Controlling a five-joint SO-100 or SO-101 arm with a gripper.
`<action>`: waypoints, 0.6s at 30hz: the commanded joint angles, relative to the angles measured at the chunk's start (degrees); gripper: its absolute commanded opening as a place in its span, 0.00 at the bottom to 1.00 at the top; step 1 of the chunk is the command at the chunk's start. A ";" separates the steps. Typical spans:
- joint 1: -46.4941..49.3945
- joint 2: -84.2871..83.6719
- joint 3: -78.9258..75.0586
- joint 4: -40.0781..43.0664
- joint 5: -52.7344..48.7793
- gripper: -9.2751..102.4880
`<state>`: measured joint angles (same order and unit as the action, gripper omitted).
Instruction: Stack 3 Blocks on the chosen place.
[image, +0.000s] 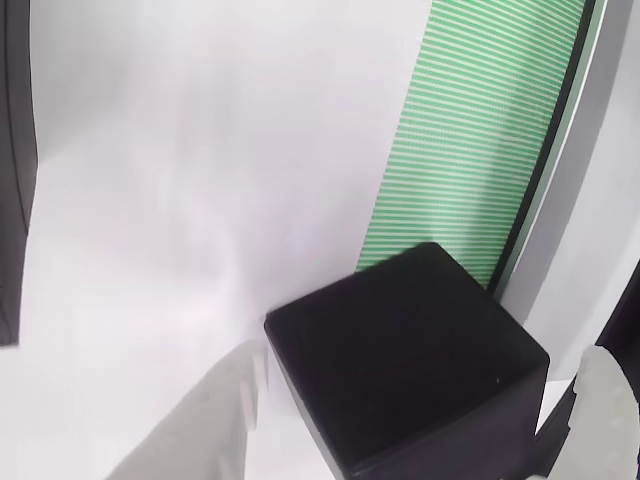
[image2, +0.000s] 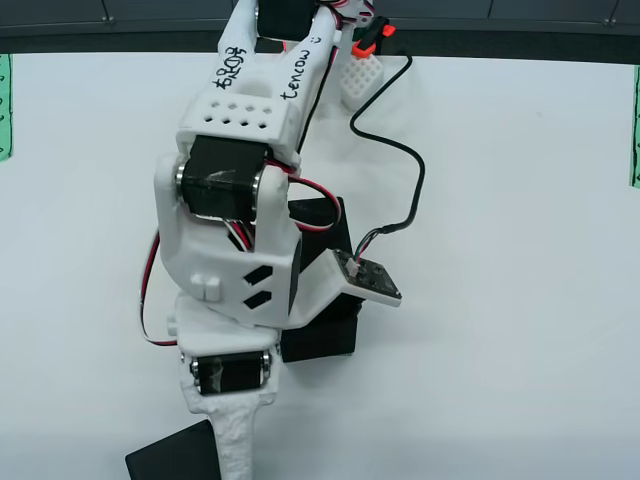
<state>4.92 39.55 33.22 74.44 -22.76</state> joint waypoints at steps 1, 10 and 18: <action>-0.26 0.26 -3.60 -0.09 -0.44 0.42; -0.79 -1.14 -4.48 -1.23 -0.70 0.41; -0.26 -1.76 -4.39 -1.32 -1.41 0.40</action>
<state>4.57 37.44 31.29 73.92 -23.82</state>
